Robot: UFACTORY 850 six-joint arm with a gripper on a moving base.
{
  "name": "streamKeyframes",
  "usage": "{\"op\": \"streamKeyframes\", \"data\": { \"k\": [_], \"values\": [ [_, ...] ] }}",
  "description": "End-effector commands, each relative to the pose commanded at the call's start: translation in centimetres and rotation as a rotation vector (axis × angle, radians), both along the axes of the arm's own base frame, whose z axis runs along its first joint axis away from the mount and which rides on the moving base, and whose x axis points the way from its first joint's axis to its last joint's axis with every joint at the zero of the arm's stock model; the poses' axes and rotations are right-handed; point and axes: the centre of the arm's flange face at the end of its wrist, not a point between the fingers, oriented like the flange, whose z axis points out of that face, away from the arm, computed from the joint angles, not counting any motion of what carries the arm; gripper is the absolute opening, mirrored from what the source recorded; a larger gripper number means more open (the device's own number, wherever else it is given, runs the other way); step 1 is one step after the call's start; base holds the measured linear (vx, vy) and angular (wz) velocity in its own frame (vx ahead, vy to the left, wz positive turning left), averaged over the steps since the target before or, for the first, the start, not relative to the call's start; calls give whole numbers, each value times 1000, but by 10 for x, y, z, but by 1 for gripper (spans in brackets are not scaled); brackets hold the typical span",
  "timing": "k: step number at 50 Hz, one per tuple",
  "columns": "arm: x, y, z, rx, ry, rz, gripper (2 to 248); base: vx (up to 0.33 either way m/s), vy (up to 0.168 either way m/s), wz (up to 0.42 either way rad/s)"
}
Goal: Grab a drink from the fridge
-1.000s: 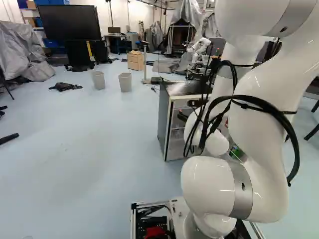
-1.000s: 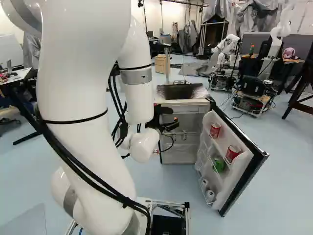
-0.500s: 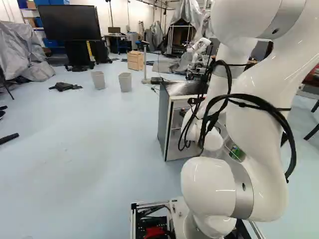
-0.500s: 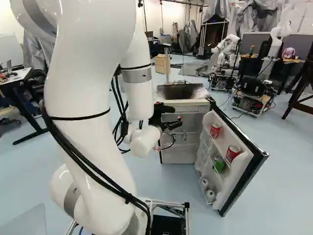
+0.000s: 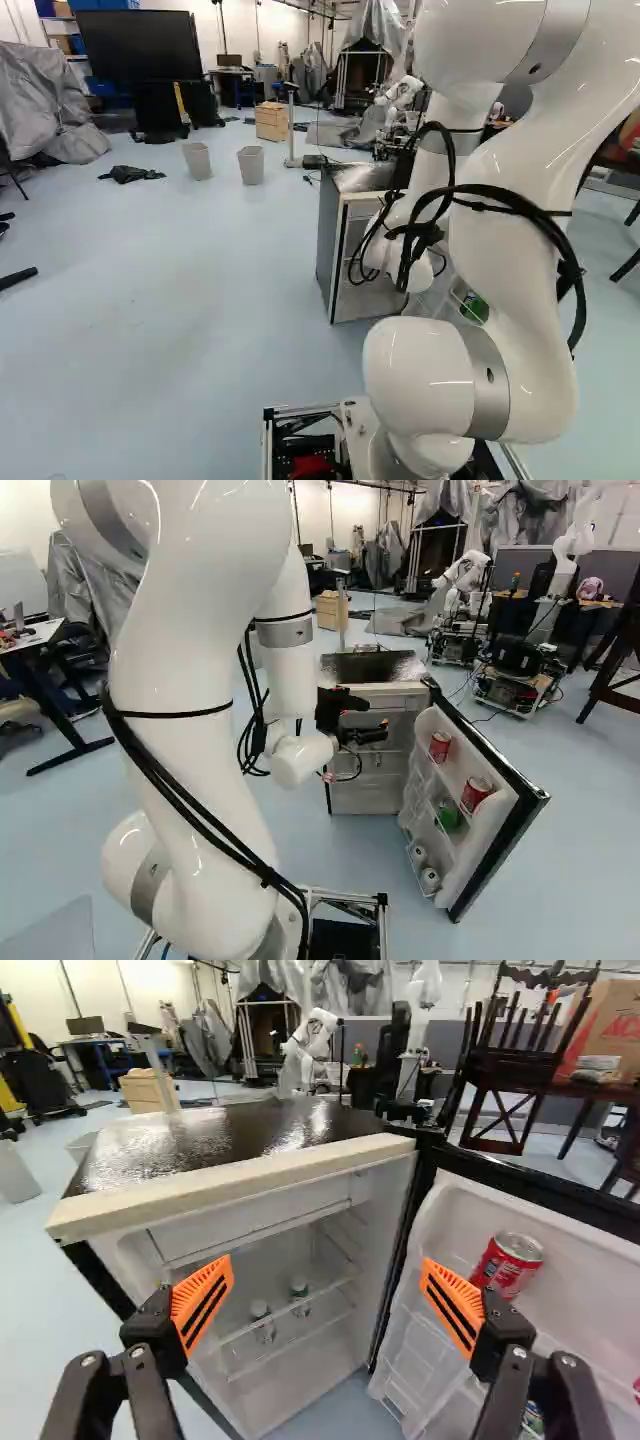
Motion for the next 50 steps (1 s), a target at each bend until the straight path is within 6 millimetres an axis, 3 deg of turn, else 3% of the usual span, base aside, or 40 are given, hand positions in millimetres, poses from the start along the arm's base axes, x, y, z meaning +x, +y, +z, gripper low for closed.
{"op": "streamKeyframes", "data": {
  "k": [50],
  "values": [
    [25,-53,-10,7,-24,-518,247,0,0,0]
  ]
}}
